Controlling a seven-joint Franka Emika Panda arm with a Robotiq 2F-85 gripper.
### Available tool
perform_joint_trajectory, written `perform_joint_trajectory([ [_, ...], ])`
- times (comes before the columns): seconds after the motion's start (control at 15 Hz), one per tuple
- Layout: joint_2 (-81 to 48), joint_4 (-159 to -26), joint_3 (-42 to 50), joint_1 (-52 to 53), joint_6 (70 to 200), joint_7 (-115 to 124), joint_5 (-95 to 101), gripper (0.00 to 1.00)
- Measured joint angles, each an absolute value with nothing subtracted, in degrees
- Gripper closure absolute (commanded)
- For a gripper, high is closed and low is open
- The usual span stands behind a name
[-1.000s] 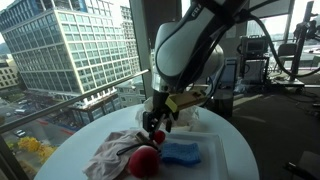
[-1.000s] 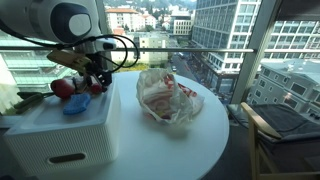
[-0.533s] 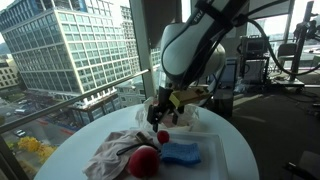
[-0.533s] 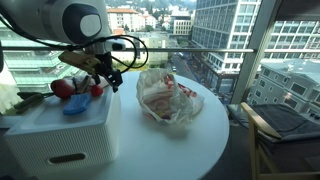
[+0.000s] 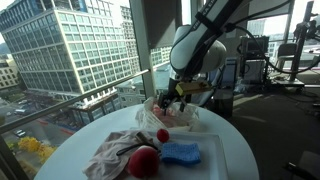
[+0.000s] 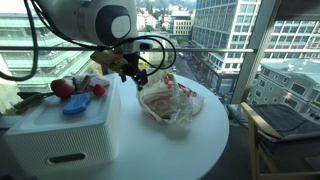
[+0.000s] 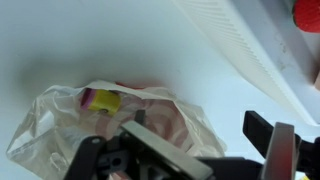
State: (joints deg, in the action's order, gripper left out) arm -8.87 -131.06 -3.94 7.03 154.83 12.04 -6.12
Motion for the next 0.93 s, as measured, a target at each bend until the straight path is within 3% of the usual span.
perform_joint_trajectory([
  [0.47,-21.9,-123.2,-1.7,5.6,158.8,13.7,-5.1,0.0],
  [0.93,-30.2,-119.0,6.8,10.8,162.8,25.5,-3.0,0.0],
])
